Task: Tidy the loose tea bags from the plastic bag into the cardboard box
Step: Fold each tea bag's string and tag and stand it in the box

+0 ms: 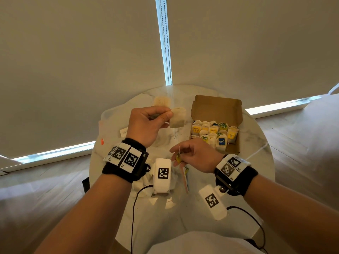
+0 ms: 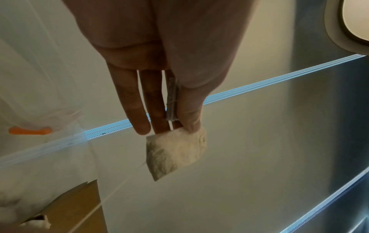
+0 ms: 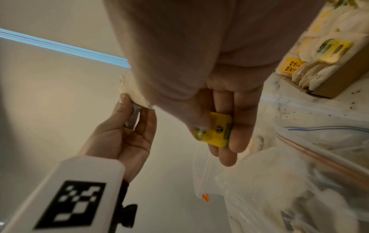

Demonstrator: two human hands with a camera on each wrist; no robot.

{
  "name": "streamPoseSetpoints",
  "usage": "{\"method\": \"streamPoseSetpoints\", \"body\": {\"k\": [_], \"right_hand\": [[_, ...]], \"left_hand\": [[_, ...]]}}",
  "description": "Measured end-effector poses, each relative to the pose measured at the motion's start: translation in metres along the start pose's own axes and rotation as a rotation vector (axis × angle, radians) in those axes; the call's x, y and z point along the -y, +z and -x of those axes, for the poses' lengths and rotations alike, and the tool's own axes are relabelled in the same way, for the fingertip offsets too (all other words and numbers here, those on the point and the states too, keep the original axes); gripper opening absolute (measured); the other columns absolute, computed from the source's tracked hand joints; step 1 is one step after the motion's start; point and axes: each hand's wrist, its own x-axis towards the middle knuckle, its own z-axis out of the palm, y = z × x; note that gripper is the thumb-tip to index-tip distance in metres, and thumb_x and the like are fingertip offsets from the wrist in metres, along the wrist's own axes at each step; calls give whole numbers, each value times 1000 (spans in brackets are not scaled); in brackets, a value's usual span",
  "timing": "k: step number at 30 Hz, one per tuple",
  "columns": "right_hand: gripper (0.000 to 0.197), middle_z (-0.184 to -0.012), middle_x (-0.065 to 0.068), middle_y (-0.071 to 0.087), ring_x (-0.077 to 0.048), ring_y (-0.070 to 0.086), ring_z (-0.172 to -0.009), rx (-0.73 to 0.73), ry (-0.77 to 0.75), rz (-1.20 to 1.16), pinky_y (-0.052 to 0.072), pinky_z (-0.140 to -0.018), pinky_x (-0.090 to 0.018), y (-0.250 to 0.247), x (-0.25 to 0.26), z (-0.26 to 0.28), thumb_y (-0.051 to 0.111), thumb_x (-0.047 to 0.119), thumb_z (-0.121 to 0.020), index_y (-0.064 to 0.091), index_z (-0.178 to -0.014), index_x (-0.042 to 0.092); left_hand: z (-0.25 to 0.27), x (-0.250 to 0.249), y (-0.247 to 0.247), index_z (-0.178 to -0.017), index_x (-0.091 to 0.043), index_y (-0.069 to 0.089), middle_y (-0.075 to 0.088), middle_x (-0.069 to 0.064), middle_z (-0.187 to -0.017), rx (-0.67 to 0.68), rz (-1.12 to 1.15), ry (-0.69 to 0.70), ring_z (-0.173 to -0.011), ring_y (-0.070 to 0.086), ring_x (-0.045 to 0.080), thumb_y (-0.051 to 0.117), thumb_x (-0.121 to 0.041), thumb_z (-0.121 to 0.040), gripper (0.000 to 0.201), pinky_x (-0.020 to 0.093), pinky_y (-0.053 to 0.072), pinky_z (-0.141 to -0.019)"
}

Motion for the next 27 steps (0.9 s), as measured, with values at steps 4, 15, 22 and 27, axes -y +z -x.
{"method": "streamPoseSetpoints", "body": {"k": [4, 15, 22, 27], "right_hand": [[20, -80, -22, 72, -39, 72, -77, -42, 28, -75, 61, -63, -38, -4, 9, 11, 61, -7, -90, 54, -103, 7], [34, -99, -18, 74, -33, 73, -91, 117, -258, -149, 60, -84, -38, -31, 53, 34, 76, 2, -77, 69, -110, -3], [6, -69, -9, 72, -16, 68, -55, -210, -403, -19, 52, -49, -22, -33, 73, 22, 69, 6, -87, 75, -90, 6], [5, -73, 6, 70, -4, 61, -64, -573, -477, 103, 51, -62, -20, -37, 68, 2, 73, 17, -86, 75, -85, 21]], "left_hand": [[-5, 4, -2, -88, -14, 76, 74, -4, -78, -28, 10, -12, -71, 71, 13, 75, -1, -83, 13, 29, 61, -69], [-2, 17, -6, -81, -17, 76, 75, -7, -76, -11, -34, -52, -71, 71, 15, 76, -3, -83, 14, 31, 62, -70], [11, 18, -4, -87, -15, 77, 75, -5, -78, 58, -29, -11, -73, 71, 16, 74, 0, -83, 16, 32, 62, -69], [21, 18, 3, -86, -17, 77, 75, -6, -77, 94, -8, 9, -72, 69, 14, 74, 1, -82, 19, 31, 62, -67]]}}
